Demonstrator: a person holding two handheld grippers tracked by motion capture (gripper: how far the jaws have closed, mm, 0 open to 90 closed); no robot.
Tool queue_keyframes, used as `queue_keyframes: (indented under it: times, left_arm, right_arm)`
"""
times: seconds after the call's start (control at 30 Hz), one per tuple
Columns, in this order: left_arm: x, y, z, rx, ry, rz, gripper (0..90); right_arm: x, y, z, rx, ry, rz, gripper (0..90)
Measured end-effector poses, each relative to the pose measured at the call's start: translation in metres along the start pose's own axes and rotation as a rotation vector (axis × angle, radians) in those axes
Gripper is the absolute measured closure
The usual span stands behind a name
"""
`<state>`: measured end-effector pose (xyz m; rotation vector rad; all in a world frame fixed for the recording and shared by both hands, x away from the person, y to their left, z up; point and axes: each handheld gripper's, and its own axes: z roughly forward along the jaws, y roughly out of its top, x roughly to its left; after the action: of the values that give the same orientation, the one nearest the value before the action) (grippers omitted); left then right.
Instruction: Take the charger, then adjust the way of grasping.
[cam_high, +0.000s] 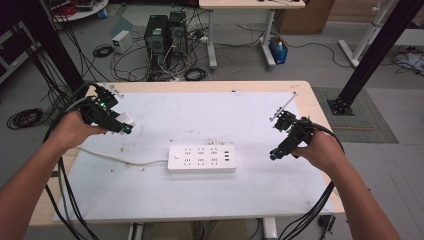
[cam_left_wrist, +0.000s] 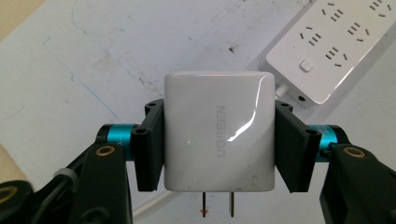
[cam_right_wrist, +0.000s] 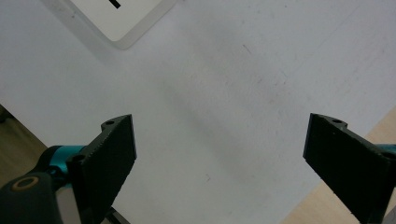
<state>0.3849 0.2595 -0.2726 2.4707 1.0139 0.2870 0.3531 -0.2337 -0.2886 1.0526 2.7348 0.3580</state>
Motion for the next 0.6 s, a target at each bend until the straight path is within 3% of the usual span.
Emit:
queue_keyframes:
  times: [0.13, 0.33, 0.47, 0.5, 0.6]
  left_arm:
    - [-0.006, 0.000, 0.002, 0.008, -0.012, 0.017, 42.5]
    - [-0.022, 0.010, 0.002, 0.029, -0.049, 0.112, 42.5]
    - [-0.030, 0.017, 0.001, 0.031, -0.078, 0.163, 42.5]
    - [-0.032, 0.019, 0.001, 0.028, -0.085, 0.178, 42.5]
    - [-0.037, 0.023, 0.003, 0.019, -0.101, 0.205, 42.5]
  right_arm:
    - [0.002, 0.001, 0.001, -0.004, 0.004, -0.002, 8.8]
    - [0.002, 0.000, -0.001, -0.022, -0.003, 0.041, 8.8]
    - [0.001, 0.001, -0.002, -0.058, 0.027, 0.086, 8.8]
    - [0.002, 0.001, -0.003, -0.089, 0.058, 0.109, 8.7]
    - [0.003, 0.001, -0.004, -0.118, 0.087, 0.125, 8.8]
